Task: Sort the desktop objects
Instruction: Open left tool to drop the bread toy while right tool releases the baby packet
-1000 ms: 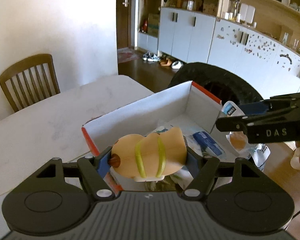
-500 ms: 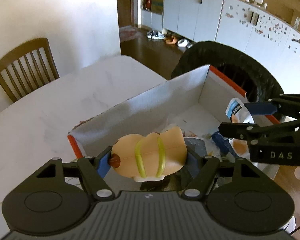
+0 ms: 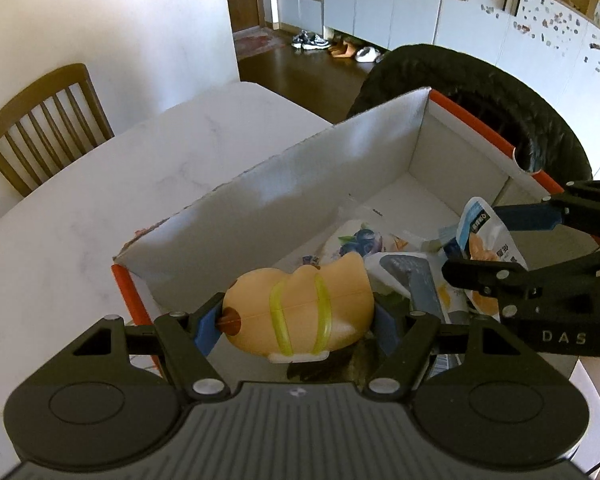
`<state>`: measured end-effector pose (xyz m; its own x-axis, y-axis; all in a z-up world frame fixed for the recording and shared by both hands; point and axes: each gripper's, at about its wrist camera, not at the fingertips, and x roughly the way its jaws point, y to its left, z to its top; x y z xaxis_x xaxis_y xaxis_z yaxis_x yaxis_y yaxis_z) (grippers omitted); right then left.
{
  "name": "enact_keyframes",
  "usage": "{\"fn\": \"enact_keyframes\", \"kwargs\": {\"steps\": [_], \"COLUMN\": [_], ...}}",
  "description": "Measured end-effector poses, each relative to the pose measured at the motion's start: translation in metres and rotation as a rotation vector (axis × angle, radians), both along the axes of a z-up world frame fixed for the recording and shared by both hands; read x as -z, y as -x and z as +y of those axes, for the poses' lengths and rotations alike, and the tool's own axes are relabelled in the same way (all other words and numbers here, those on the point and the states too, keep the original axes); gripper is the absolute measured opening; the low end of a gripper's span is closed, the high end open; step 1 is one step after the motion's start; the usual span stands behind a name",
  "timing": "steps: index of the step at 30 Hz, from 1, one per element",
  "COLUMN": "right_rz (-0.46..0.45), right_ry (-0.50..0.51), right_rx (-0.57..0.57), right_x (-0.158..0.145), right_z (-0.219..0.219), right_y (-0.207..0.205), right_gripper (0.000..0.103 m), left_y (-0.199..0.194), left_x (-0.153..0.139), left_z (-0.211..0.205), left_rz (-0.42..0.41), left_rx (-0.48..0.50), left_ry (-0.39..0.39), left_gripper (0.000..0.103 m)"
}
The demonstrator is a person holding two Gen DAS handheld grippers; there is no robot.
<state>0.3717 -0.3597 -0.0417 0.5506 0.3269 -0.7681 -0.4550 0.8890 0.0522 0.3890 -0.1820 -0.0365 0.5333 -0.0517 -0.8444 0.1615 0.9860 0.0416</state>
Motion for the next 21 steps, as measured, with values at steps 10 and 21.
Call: {"fn": "enact_keyframes", "kwargs": {"steps": [10,21], "right_rz": [0.002,-0.029], "right_ry": [-0.013,-0.051], "right_rx": [-0.001,0.027], "right_x": [0.003,-0.012], "right_z": [-0.004,-0.017], "right_y": [0.002,0.008], "right_gripper": [0.073,0.084], "left_y": [-0.002,0.008], "left_x": [0.007,-0.003], "left_z": [0.002,0.011], "left_rz": [0.029,-0.001], "left_rx": [-0.008,-0.036], "left_ry": [0.013,0.072], "left_gripper": [0.078,0.080]}}
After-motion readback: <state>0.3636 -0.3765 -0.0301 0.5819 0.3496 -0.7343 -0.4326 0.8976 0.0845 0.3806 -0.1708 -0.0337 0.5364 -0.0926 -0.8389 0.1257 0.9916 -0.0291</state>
